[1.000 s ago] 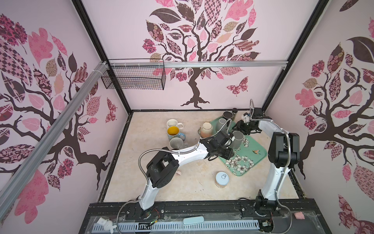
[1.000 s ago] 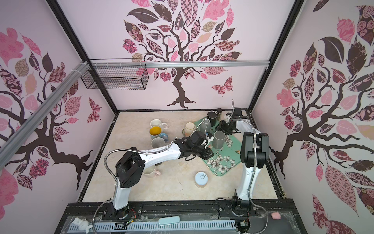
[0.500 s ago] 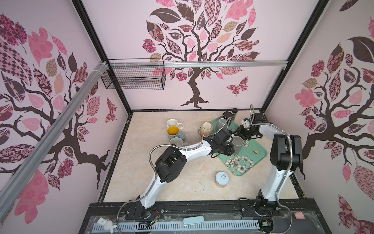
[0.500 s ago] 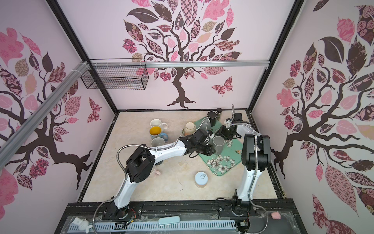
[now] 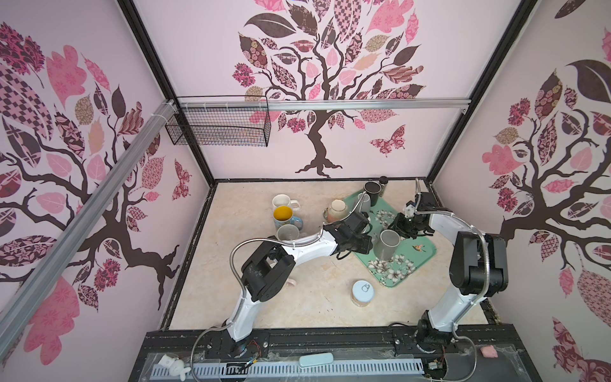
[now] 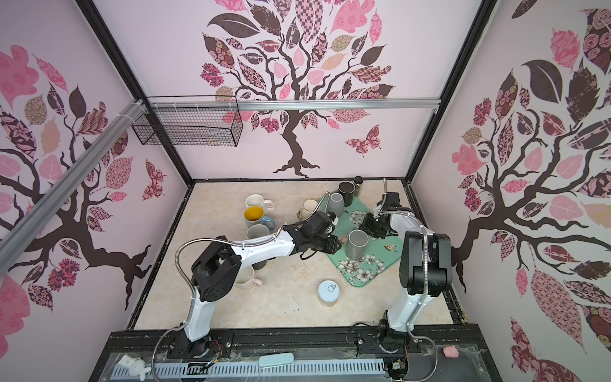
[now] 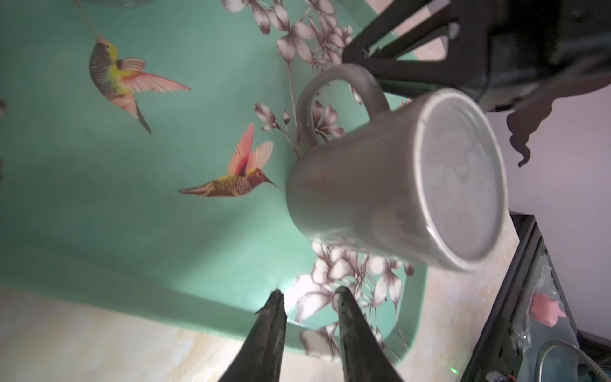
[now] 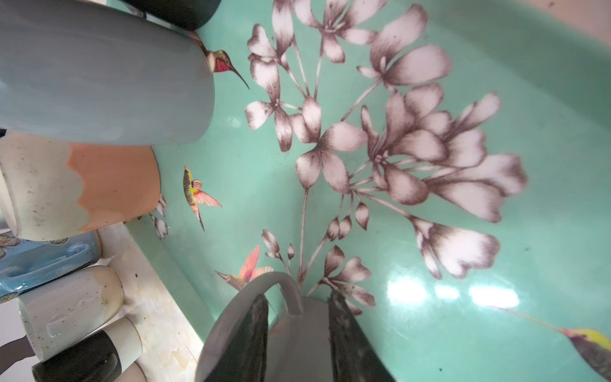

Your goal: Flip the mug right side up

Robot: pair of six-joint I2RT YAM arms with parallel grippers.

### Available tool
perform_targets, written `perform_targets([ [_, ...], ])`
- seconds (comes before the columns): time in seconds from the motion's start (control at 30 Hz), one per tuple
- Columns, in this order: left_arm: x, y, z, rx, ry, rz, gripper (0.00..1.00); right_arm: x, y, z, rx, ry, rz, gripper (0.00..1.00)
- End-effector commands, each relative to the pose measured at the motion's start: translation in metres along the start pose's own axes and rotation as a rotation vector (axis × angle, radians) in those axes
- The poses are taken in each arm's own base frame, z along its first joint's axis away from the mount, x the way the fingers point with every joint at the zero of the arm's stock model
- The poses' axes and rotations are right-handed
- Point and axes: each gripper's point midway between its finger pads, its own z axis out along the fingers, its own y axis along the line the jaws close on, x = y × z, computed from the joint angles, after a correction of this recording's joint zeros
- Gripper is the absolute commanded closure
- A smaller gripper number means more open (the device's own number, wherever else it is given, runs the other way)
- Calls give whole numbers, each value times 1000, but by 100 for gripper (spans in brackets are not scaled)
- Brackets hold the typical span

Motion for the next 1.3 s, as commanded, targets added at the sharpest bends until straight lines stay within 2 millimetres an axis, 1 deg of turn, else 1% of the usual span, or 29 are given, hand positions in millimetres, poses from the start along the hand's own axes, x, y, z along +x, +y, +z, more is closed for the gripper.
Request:
perform_targets([
  [0.0,11,-40,-16,39,-48,98,70,-3,1,-6,8,-13,-10,68],
  [0.1,23,-66,-8,78,-35,147,70,2,0,-5,4,-15,-3,71],
  [0.23,45,-105,14,169,39,184,70,8,-7,-6,28,-20,3,72],
  [0.3,50,-122,23,205,49,180,70,8,-10,-8,43,-27,5,74],
  [0.33,51,-125,28,203,48,173,70,8,-13,-9,49,-32,11,75],
  [0.37,50,-123,34,191,44,157,70,8,-15,-9,55,-36,16,77],
  [0.43,42,-111,44,140,21,114,69,10,-18,-10,62,-43,21,79],
  [0.53,26,-85,48,97,-4,35,68,14,-17,-12,50,-46,19,82],
  [0.63,5,-55,41,54,-65,-32,68,18,-12,-16,23,-49,16,84],
  [0.77,-15,-17,31,-11,-121,-85,67,26,-9,-22,-2,-65,20,86],
  [0.87,-27,6,25,-45,-152,-119,67,37,-5,-26,-37,-67,28,88],
  [0.97,-37,25,22,-70,-169,-146,67,49,-1,-28,-61,-61,27,89],
  [1.03,-42,35,20,-85,-178,-158,67,55,0,-29,-71,-58,24,89],
  [1.07,-45,39,19,-90,-183,-161,67,53,0,-32,-67,-69,19,89],
  [1.17,-48,42,15,-95,-188,-150,67,40,2,-43,-42,-122,9,87],
  [1.27,-44,35,11,-68,-167,-127,67,23,10,-55,-51,-164,5,84],
])
